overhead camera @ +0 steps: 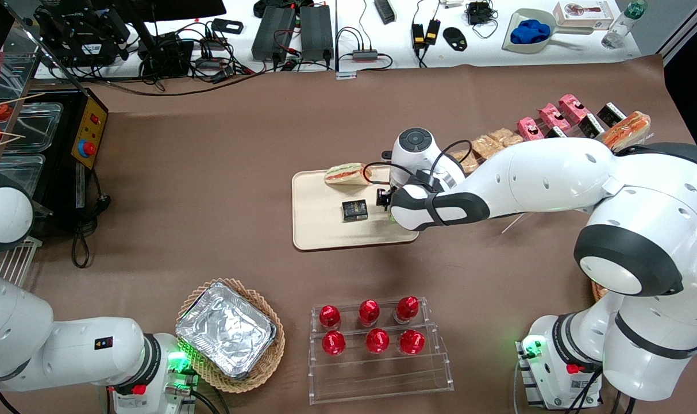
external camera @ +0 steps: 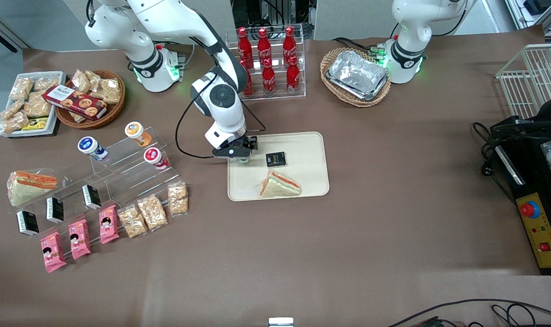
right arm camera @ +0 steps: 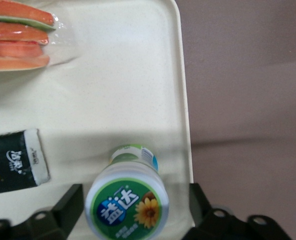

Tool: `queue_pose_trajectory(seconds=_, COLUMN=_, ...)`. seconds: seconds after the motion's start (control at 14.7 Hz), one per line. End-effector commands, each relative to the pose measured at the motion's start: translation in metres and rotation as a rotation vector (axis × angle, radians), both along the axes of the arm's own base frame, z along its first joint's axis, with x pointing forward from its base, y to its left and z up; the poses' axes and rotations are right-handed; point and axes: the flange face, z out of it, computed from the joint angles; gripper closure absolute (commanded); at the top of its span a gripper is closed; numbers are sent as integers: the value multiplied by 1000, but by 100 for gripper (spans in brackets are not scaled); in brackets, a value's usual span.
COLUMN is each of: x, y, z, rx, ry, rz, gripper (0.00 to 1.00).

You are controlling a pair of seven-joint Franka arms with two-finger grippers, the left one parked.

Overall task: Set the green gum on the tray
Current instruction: 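Lower the gum bottle onto the tray and open the right gripper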

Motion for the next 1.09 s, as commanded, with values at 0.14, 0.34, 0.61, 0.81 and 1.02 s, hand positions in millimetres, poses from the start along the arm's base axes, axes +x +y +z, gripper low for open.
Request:
queue_pose_trajectory(seconds=0.14, x=2, y=4, z=0, rx=20, ry=-10, rz=-21, gripper=0)
queue_pose_trajectory(seconds=0.34, x=13, y=1, z=50, rx=74, ry=-27, rz=-33, gripper=0)
queue_pose_trajectory(seconds=0.61, x=47, y=-41, z=137, rx=69, ry=4, rz=-24, gripper=0)
queue_pose_trajectory(seconds=0.81, x=92, y=-94, z=195, rx=28, ry=0, rz=4, gripper=0)
queue_pose_trajectory(seconds=1.02, x=136, y=-175, z=238, rx=12, ry=13, rz=20, gripper=0)
